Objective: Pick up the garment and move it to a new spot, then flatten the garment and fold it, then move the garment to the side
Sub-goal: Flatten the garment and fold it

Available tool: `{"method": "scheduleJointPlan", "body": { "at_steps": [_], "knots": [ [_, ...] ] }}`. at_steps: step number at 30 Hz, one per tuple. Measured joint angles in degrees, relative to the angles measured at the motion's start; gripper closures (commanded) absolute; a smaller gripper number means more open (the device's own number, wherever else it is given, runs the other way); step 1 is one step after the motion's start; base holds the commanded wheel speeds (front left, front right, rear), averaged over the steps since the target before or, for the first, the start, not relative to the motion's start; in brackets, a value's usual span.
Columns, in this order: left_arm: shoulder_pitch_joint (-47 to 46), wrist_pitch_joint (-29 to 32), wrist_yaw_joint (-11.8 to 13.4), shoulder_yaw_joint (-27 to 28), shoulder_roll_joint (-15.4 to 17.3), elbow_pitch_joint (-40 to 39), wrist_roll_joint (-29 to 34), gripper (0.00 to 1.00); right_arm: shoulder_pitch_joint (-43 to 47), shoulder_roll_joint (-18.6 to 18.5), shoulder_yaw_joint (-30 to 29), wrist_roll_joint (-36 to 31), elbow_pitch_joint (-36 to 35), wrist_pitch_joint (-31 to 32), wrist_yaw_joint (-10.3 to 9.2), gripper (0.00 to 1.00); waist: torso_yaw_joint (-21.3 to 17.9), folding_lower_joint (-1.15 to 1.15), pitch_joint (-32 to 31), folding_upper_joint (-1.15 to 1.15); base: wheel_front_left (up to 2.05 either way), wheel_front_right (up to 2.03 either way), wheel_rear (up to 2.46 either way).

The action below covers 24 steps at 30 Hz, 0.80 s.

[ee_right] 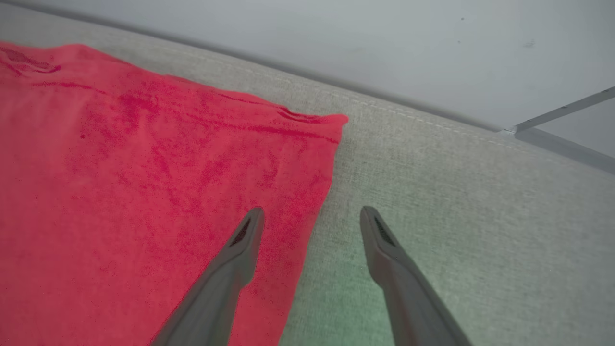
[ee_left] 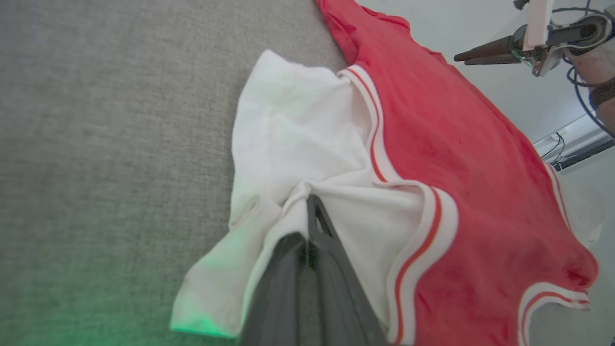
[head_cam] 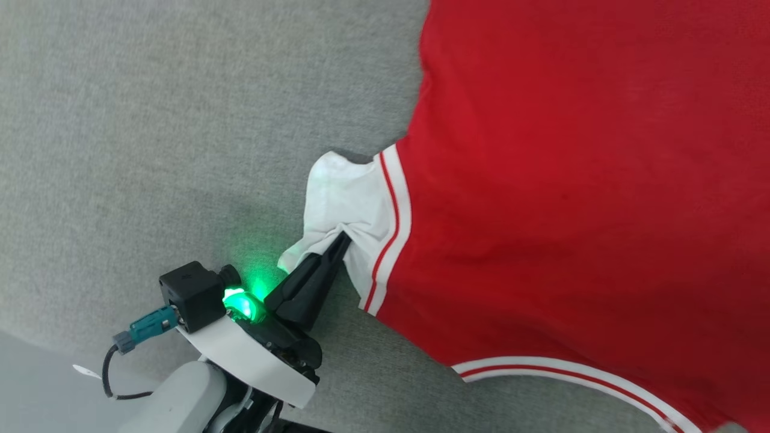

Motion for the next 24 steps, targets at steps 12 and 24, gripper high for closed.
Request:
{"method": "scheduleJointPlan", "body": {
  "at_steps": [12,24],
  "knots": [
    [-0.30,0.26,0.33,-0.51,0.56,-5.11,0.75,1.00,-12.44,1.56,1.33,-6.11,13.95,2.72,-0.02,0.31,2.89,0.00,4.89,0.00,0.00,0.00,0.00],
    [-0.26,0.27,1.46,0.38,1.16,-4.47,0.87,1.00,-12.74,2.66,4.85,-3.58,16.61,-2.61,0.00,1.00,1.32,0.00,1.74,-0.01,0.00,0.00,0.00]
  ]
}}
